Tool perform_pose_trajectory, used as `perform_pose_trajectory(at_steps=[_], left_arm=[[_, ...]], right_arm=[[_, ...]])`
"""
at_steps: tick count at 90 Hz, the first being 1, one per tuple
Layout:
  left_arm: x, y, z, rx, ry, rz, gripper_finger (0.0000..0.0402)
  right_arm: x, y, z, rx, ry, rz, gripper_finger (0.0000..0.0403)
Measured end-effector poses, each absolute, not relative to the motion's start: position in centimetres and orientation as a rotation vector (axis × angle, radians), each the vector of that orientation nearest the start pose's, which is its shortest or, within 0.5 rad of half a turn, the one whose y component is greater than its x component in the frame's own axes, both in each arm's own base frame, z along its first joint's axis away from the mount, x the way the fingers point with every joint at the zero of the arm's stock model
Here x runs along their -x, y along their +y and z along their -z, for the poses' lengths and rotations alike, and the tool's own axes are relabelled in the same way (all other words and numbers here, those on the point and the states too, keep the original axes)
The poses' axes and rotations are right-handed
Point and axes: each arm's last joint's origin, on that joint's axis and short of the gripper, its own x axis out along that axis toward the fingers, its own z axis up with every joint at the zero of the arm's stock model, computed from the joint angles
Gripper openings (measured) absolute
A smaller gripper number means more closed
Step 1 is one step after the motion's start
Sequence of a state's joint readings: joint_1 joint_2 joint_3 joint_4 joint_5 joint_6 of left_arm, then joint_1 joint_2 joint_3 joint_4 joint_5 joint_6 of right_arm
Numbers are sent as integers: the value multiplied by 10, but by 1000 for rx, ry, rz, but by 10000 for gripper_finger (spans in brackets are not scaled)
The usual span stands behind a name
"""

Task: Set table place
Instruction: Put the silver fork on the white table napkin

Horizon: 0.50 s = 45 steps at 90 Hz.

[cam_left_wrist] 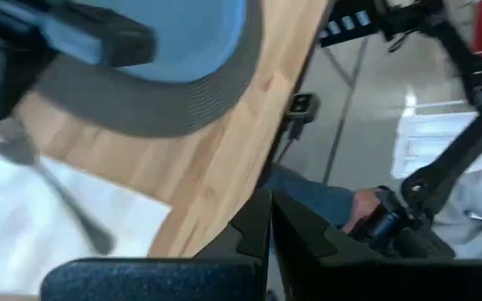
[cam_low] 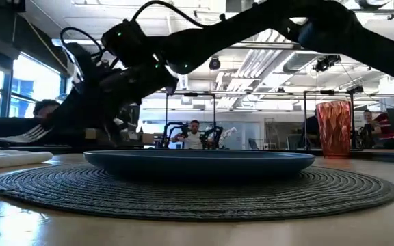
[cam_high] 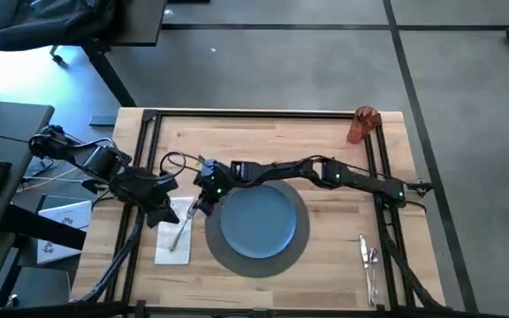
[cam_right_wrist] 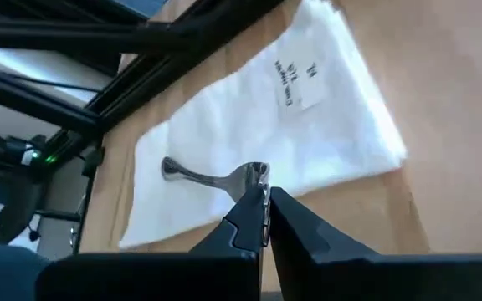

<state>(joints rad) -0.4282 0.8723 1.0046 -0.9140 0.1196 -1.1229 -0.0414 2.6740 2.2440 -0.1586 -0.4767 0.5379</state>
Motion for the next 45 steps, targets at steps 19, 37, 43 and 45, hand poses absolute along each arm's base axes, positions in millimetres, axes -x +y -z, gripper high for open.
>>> perform_pose_trajectory(at_steps=[19, 37, 43, 45], left_arm=[[-139, -67, -326, 903, 1006, 0, 0], [-141, -67, -325, 896, 998, -19, 0], [-141, -67, -325, 895, 990, -28, 0], [-141, -67, -325, 894, 988, -32, 0]], right_arm=[[-586, -1, -116, -639, 614, -264, 0], [-589, 5, -118, -566, 553, -214, 1], [-590, 6, -119, -561, 536, -203, 7], [-590, 6, -119, -558, 533, -197, 11]])
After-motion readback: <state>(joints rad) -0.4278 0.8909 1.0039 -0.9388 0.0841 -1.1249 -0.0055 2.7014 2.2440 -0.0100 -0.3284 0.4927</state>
